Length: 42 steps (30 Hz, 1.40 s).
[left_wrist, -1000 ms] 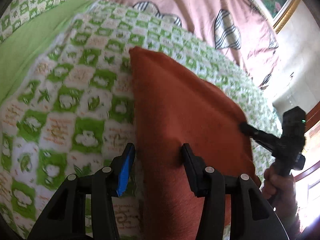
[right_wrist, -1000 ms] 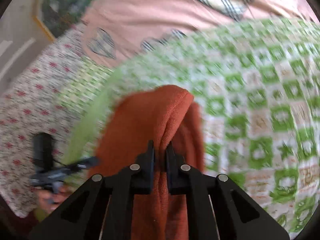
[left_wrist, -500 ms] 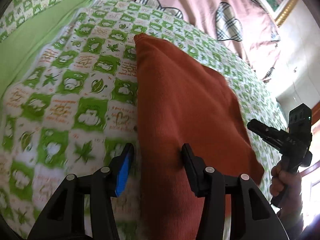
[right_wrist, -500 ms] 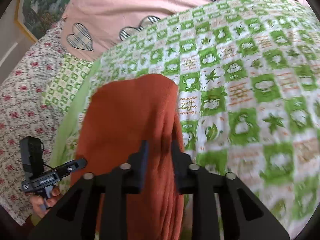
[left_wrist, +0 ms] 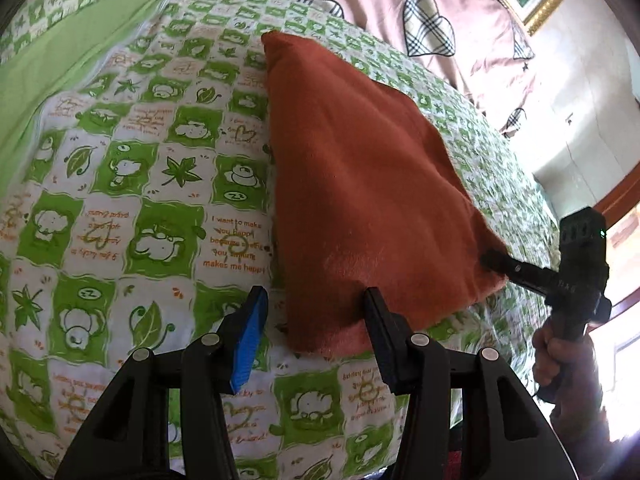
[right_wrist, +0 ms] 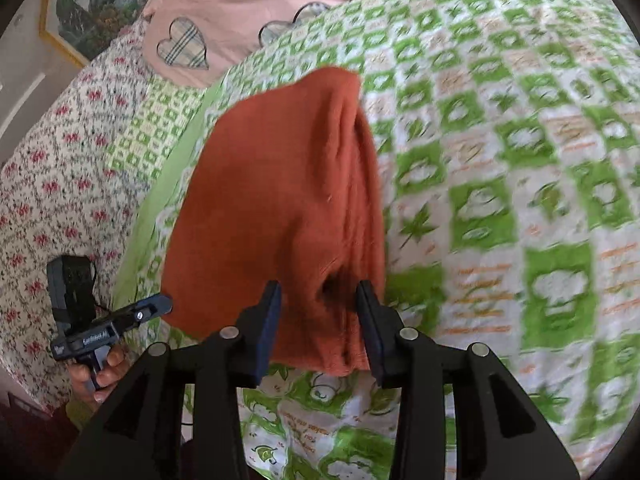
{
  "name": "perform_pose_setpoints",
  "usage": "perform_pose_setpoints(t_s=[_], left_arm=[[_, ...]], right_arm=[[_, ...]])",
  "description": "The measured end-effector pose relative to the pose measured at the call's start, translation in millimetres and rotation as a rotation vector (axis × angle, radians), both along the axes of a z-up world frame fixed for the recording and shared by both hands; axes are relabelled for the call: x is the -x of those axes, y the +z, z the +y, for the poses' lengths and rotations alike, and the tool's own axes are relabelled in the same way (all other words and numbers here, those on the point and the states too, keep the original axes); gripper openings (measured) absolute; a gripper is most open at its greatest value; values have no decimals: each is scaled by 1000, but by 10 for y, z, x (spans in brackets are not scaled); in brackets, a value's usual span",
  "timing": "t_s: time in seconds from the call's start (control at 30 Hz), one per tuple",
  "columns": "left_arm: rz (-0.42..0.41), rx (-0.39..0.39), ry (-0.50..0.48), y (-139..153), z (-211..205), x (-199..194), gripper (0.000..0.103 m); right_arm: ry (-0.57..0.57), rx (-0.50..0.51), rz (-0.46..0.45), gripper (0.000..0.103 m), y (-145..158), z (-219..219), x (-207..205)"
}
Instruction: Fold small clothes
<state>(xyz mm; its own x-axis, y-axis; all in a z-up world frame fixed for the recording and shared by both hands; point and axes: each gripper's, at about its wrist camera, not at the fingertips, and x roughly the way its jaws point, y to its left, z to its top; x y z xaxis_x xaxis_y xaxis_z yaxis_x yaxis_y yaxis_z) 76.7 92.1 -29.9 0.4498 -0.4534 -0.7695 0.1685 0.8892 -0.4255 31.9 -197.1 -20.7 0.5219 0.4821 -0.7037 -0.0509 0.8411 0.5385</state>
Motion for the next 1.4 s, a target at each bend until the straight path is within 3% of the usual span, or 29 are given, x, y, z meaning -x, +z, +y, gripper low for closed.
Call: perform_pose_setpoints(t_s=[0.03,0.13,0.2,0.27,0.37,0.43,0.57,0.67,0.73,0.93,1.17,1.27,1.4], left_arm=[[-3,-9,5,28,-15,-12,50],[-24,-38,2,109,-73,-37,48],[-12,-39,-4,83,-112,-53,47],[32,-40,-10,-18,-146,-75,36],[37,-67,-1,-127,-206,-47,35],[27,-95,-8,-122,-246,-34,35],[41,-78,-23,-79,-214,-53,37],[29,-60,-21,-6,-126,-36,37],[2,-67,-13,82,-69,-33,36],[-77,-29,-17,342,-37,-138,36],[-120,-37,-21,473,-182,-587,39],[-103,-26,26,429,-75,-907,50],[-30,48,95,265,99,-1586,50]], right_arm=[[2,8,-10,9,48,24,0],[2,32,-91,6,301,29,77],[13,74,-97,6,344,33,83],[12,132,-58,5,209,41,63],[16,201,1,5,-60,67,35],[4,190,14,5,-183,46,35],[-5,197,15,5,-86,33,33],[-41,171,-5,13,64,-44,95],[-93,147,-41,26,189,-160,139],[-115,104,-111,29,425,-205,58],[-60,65,-115,29,391,-21,-252],[-45,55,-112,29,380,17,-371],[-35,43,-118,35,384,34,-475]])
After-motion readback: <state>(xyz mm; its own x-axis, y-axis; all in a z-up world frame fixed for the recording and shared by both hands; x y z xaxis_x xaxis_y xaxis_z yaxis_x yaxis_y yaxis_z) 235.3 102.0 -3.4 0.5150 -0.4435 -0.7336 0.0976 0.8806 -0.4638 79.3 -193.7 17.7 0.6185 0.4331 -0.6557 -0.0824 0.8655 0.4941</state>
